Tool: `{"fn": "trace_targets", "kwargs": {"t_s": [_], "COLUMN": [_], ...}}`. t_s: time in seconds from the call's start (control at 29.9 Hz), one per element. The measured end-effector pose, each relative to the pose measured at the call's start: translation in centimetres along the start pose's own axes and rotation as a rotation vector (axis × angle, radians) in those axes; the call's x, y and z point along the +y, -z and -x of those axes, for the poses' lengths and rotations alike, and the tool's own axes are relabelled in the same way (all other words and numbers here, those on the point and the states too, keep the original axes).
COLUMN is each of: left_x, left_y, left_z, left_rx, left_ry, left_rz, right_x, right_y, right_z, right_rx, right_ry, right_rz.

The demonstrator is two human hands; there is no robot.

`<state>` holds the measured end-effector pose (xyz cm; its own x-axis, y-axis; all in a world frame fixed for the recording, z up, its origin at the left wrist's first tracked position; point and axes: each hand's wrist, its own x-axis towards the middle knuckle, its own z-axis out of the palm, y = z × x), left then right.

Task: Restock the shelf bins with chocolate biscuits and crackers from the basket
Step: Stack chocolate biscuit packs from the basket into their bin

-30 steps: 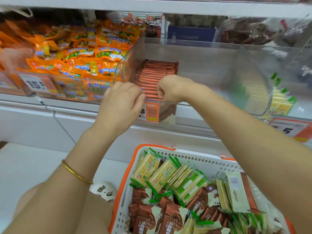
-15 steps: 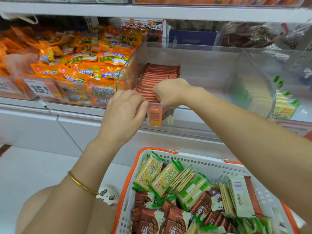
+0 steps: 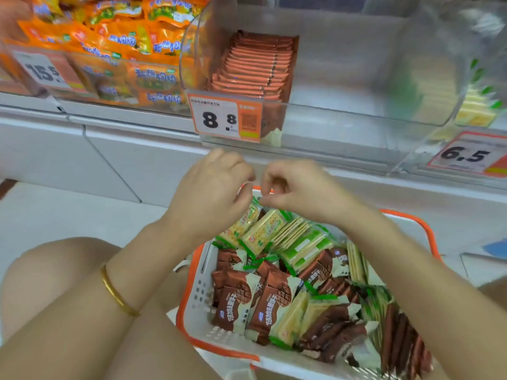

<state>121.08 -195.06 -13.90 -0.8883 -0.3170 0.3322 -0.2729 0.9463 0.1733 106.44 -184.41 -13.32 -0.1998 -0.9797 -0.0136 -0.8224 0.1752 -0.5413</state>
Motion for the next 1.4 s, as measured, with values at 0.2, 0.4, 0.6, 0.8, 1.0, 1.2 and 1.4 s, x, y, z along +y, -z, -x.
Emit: {"fn": "trace_targets", "kwargs": {"t_s": [0.2, 0.4, 0.6, 0.8, 1.0, 1.2, 1.4], "left_x": [0.3, 1.0, 1.0, 1.0, -1.0, -3.2, -2.7], "left_y": [-3.1, -4.2, -4.8, -1.1, 5.0, 2.8, 1.7], "left_z": [0.5, 0.0, 0.1, -2.0, -5.8, -6.9, -6.2], "left_rx": [-0.298, -0.373, -0.554, -0.469, 0.384, 0.329, 0.321], "left_ry": [0.032, 0.030, 0.038, 0.167, 0.047, 0.172, 0.167], "left_rz": [0.017, 0.006, 0.128, 0.426, 0.140, -0.007, -0.099], "right_x": [6.4, 7.4, 7.5, 3.4, 1.4, 0.8, -0.5], "right_y": [-15.0, -17.5, -11.3, 1.8, 9.5, 9.7, 7.9], "right_z": [4.2, 5.4, 4.2, 3.5, 0.7, -4.7, -8.1], "right_rx": [-0.546, -0.408, -0.418, 0.047, 0.681, 0.691, 0.441], "right_ry": [-0.263, -0.256, -0.188, -0.154, 0.034, -0.004, -0.063], "right_rz": [0.364, 0.480, 0.075, -0.384, -0.473, -0.317, -0.021]}}
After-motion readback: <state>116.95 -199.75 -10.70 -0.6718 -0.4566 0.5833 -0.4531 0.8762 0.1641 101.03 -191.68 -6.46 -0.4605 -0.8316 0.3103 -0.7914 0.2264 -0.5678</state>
